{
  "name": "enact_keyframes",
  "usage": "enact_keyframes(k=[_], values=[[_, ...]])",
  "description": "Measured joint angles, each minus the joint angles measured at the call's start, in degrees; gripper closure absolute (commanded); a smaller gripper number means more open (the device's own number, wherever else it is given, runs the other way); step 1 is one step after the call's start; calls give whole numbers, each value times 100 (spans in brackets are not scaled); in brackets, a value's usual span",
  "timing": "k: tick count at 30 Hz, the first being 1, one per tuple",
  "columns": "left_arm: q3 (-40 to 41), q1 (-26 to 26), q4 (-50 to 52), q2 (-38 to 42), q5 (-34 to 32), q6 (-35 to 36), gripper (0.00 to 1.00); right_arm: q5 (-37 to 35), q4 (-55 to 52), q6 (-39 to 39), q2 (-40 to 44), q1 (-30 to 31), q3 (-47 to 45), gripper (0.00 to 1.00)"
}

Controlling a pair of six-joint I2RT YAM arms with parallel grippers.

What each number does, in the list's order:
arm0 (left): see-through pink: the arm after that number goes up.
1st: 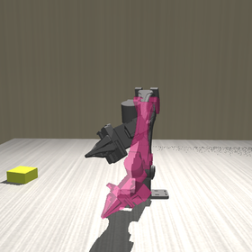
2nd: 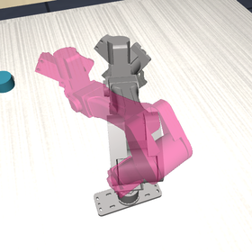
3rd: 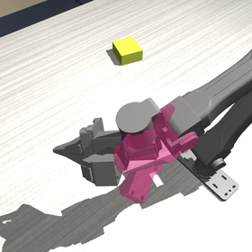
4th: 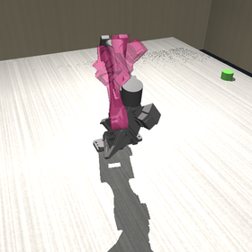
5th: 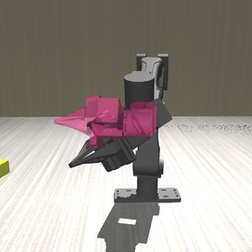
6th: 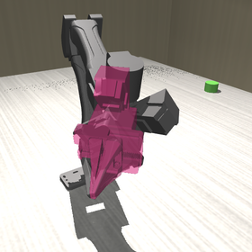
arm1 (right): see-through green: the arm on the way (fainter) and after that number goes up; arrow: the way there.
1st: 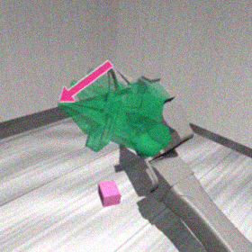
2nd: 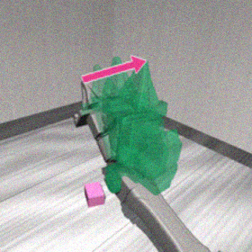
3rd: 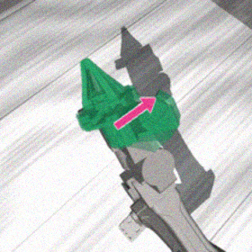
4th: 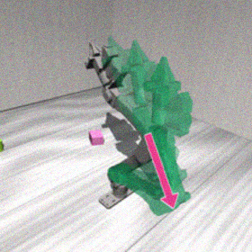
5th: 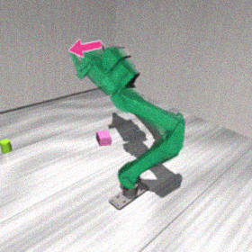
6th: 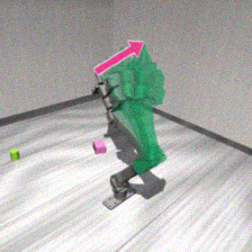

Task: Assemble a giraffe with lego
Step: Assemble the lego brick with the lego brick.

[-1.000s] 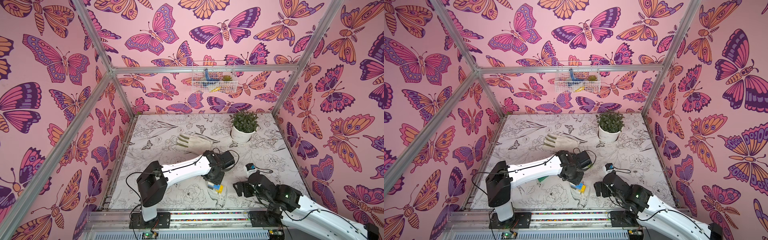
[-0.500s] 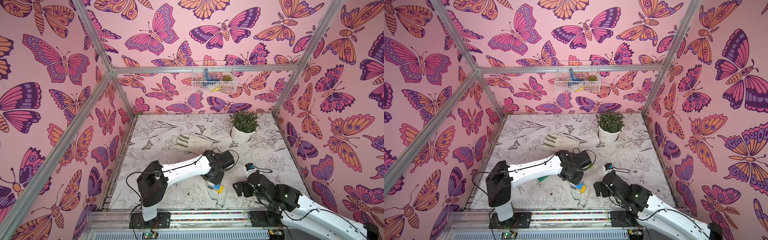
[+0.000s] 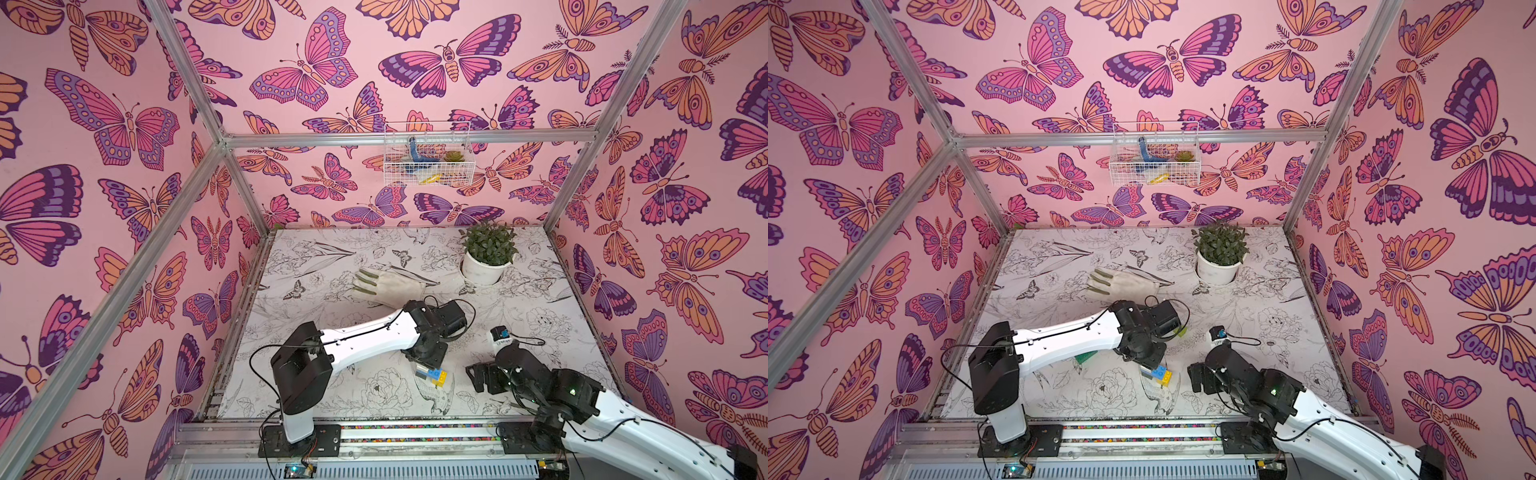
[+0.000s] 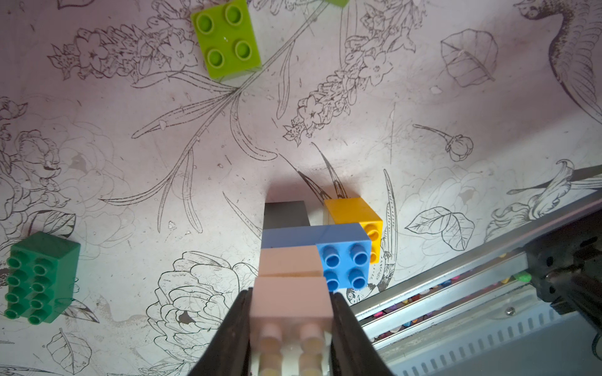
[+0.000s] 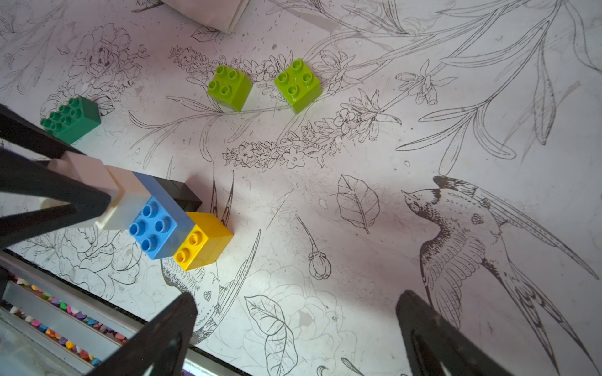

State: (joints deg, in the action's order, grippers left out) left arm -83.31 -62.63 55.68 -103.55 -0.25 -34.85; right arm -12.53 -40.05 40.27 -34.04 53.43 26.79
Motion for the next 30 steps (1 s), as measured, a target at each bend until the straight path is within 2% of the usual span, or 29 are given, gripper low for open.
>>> enact_keyframes(k=[30], values=[[-76,-9,98,-39,59,-55,100,-76,-11,2,140,0,0,1]])
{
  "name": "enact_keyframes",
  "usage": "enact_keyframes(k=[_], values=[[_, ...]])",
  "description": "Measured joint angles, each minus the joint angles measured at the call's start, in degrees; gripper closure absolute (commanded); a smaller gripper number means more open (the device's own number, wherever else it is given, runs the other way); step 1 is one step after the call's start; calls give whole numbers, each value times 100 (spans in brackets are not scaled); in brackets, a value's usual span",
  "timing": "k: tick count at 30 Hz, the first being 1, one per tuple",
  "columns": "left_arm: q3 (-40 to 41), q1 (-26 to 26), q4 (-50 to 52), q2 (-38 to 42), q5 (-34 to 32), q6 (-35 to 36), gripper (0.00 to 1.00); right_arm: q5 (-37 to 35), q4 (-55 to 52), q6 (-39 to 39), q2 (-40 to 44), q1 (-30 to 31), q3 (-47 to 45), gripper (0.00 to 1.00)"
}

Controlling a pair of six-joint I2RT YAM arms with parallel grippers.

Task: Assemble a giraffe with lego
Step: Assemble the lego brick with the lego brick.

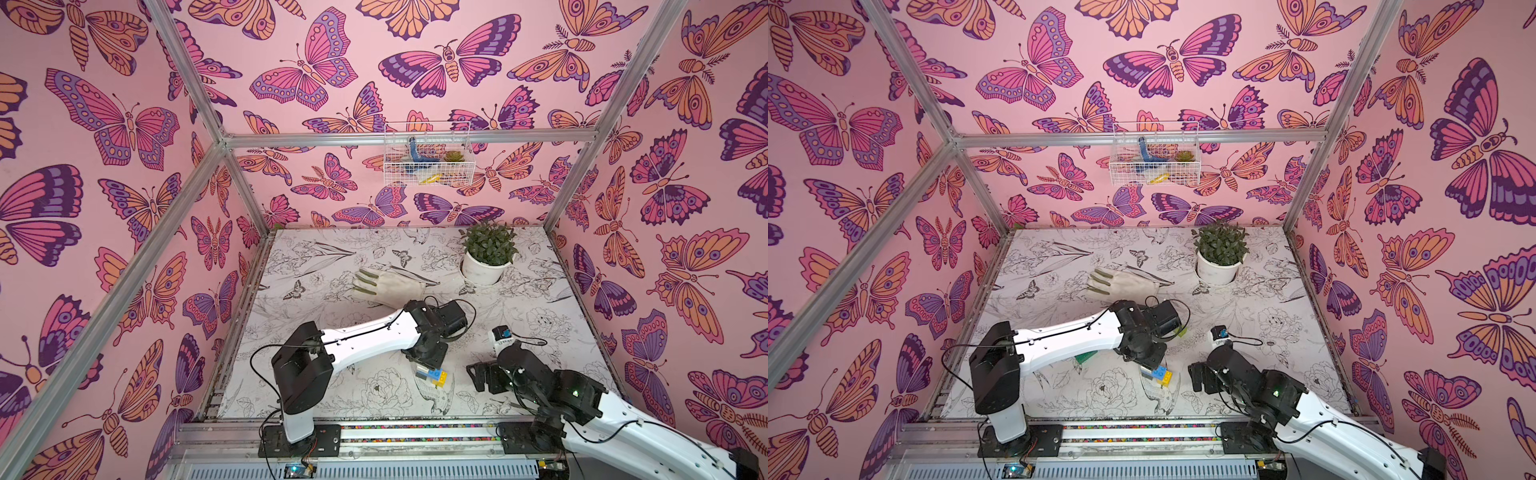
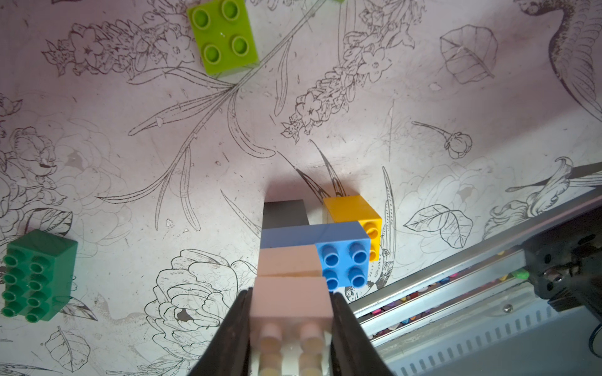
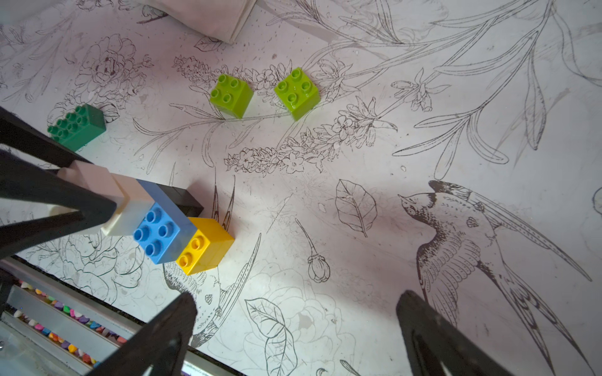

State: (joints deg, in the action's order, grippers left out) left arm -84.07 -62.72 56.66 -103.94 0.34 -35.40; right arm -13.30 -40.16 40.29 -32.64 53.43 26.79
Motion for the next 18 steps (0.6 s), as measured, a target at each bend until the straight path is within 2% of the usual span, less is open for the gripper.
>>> enact_keyframes(k=[18], values=[[-103,2,188,-66,26,-302,100,-192,20,-157,323,0,0,1]])
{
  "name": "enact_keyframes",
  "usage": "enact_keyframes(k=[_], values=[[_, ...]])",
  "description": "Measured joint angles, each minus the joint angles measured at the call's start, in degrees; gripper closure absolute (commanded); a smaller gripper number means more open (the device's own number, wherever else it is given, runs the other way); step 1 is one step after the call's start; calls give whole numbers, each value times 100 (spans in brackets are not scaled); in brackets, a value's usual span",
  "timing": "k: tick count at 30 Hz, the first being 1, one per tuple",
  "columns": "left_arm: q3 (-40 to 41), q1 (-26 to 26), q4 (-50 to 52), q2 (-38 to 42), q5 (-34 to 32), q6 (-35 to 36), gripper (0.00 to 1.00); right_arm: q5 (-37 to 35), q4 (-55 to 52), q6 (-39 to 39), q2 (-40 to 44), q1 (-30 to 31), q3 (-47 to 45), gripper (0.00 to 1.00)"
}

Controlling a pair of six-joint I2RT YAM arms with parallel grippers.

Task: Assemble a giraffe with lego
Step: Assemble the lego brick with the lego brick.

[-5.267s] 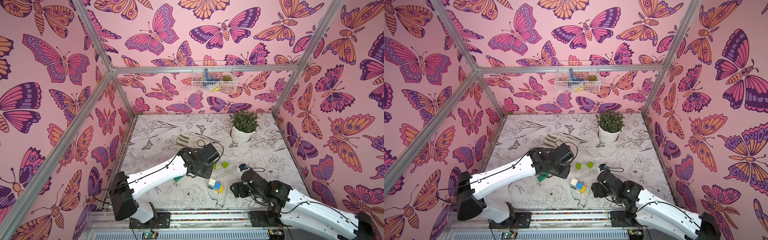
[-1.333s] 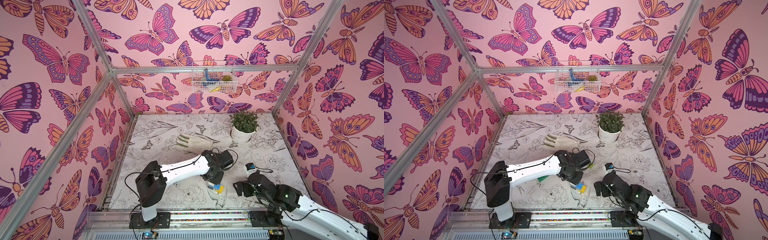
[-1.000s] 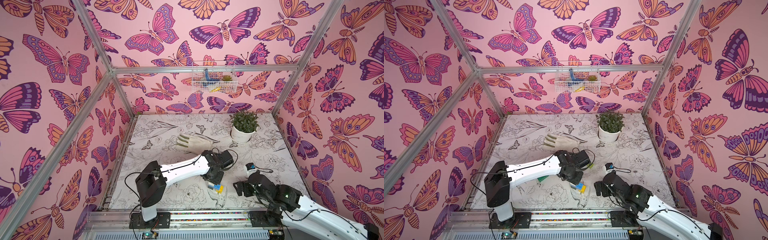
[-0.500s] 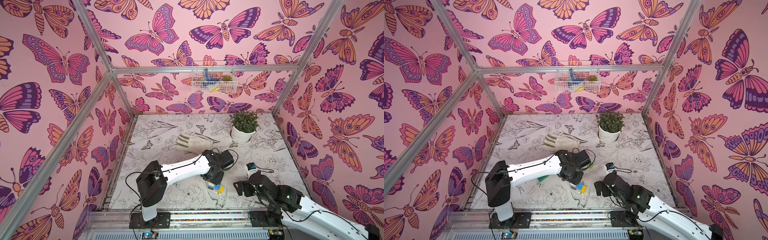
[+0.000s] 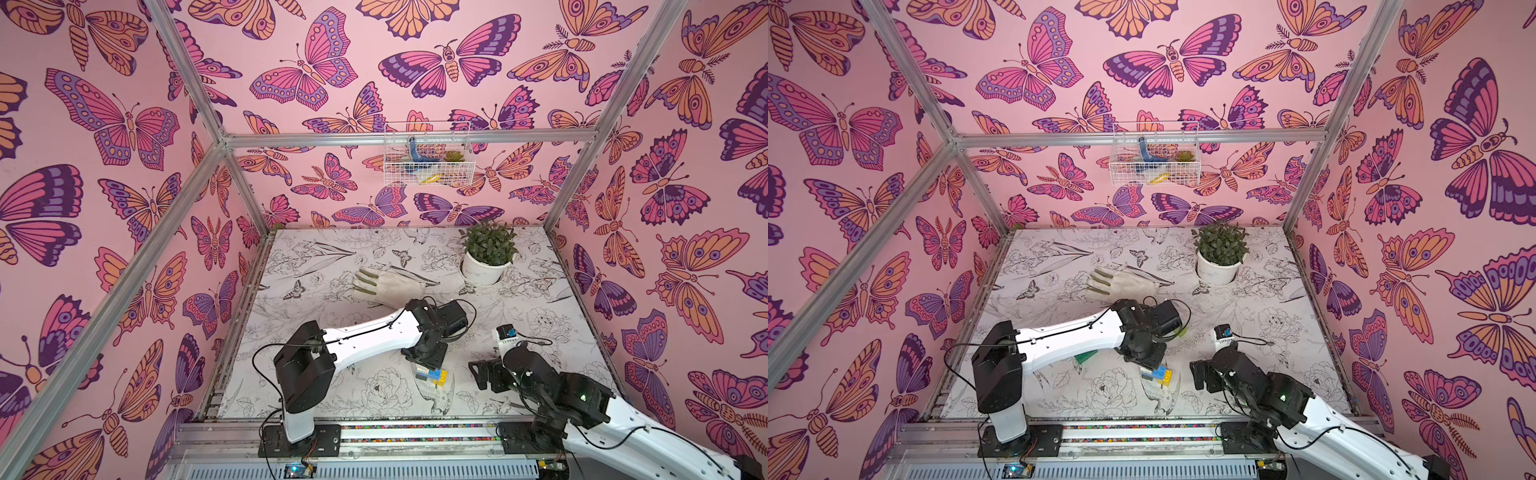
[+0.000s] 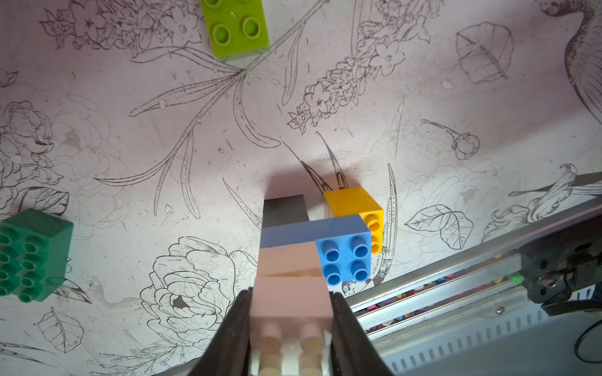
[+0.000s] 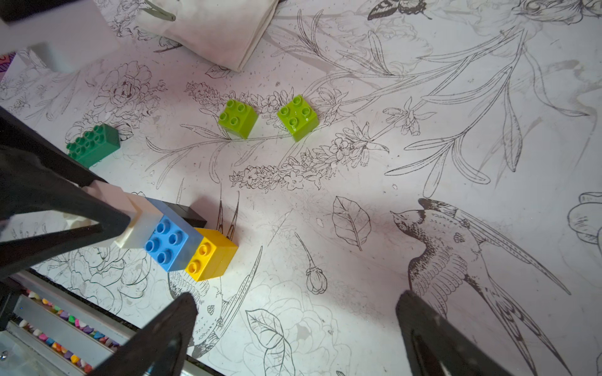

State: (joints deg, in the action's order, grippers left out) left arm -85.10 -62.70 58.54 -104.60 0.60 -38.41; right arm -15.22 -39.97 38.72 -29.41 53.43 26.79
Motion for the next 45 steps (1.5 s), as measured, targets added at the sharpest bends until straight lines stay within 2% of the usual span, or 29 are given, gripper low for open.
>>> enact_keyframes(k=[22,29,45], values=[[-20,-33,17,-11,-210,-754,100,-225,260,-278,173,0,0,1],[-107,-61,22,-11,-214,-774,100,-166,450,-468,-131,0,0,1],[-170,-107,153,-13,-212,-706,100,-136,640,-577,-61,0,0,1]])
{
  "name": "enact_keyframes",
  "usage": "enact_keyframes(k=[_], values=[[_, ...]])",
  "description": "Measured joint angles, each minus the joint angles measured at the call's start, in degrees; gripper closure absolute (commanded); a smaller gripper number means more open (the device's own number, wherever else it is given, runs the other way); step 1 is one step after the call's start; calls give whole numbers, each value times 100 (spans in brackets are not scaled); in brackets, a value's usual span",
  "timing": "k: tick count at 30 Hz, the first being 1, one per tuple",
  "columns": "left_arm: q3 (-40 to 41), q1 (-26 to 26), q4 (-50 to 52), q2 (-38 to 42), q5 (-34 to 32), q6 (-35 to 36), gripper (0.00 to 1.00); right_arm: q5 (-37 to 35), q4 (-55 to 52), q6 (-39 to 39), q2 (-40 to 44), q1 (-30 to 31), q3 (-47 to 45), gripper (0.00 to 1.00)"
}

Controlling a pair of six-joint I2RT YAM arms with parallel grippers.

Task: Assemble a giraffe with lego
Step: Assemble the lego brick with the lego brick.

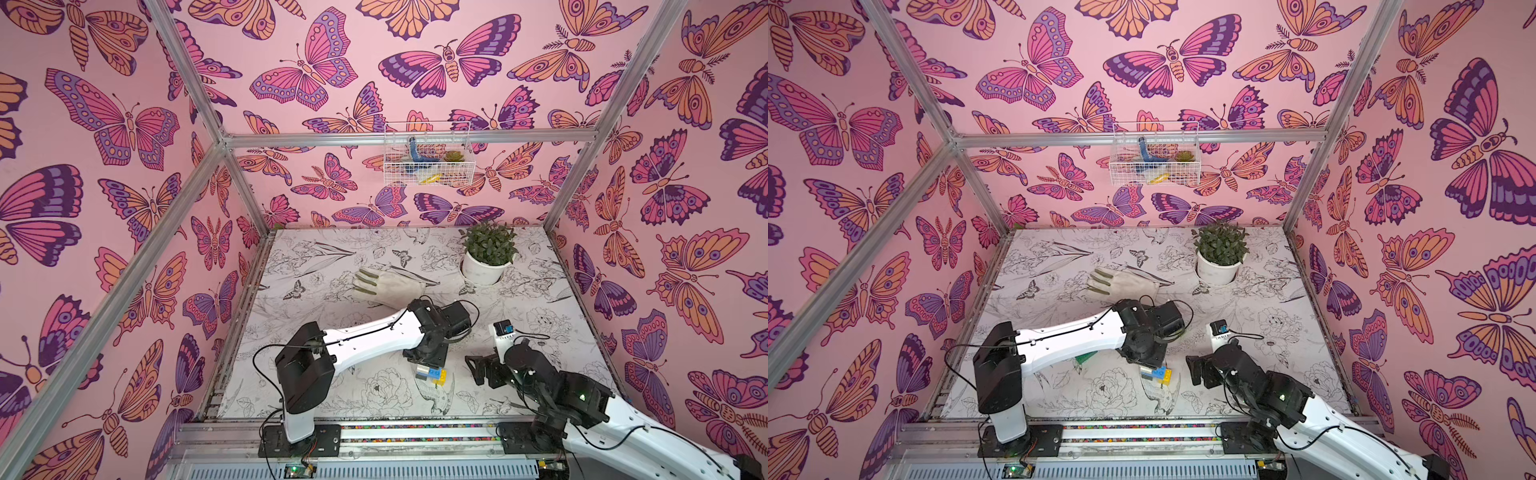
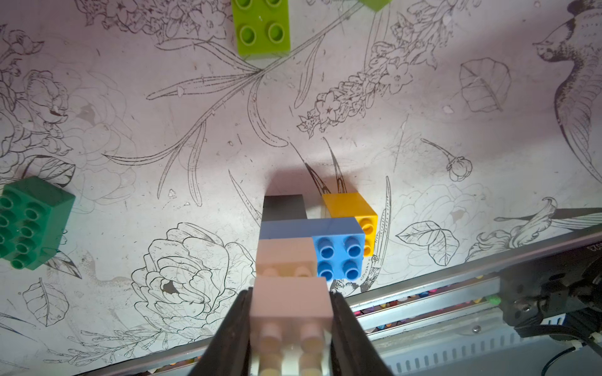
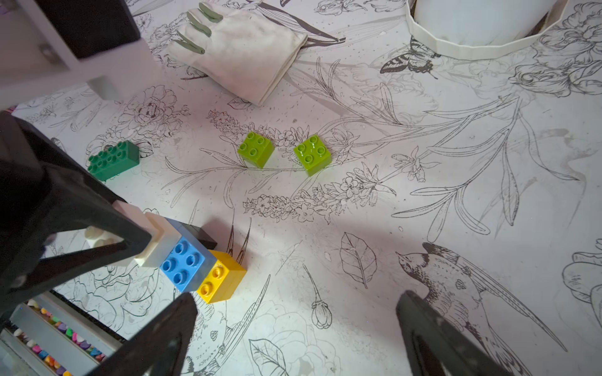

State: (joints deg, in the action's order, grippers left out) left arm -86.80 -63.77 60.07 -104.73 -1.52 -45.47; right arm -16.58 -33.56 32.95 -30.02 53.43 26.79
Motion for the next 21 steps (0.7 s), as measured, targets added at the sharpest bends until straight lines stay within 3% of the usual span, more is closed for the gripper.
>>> enact_keyframes(k=[21], values=[[0,13,-7,-140,9,107,100,15,125,2,-68,0,0,1]])
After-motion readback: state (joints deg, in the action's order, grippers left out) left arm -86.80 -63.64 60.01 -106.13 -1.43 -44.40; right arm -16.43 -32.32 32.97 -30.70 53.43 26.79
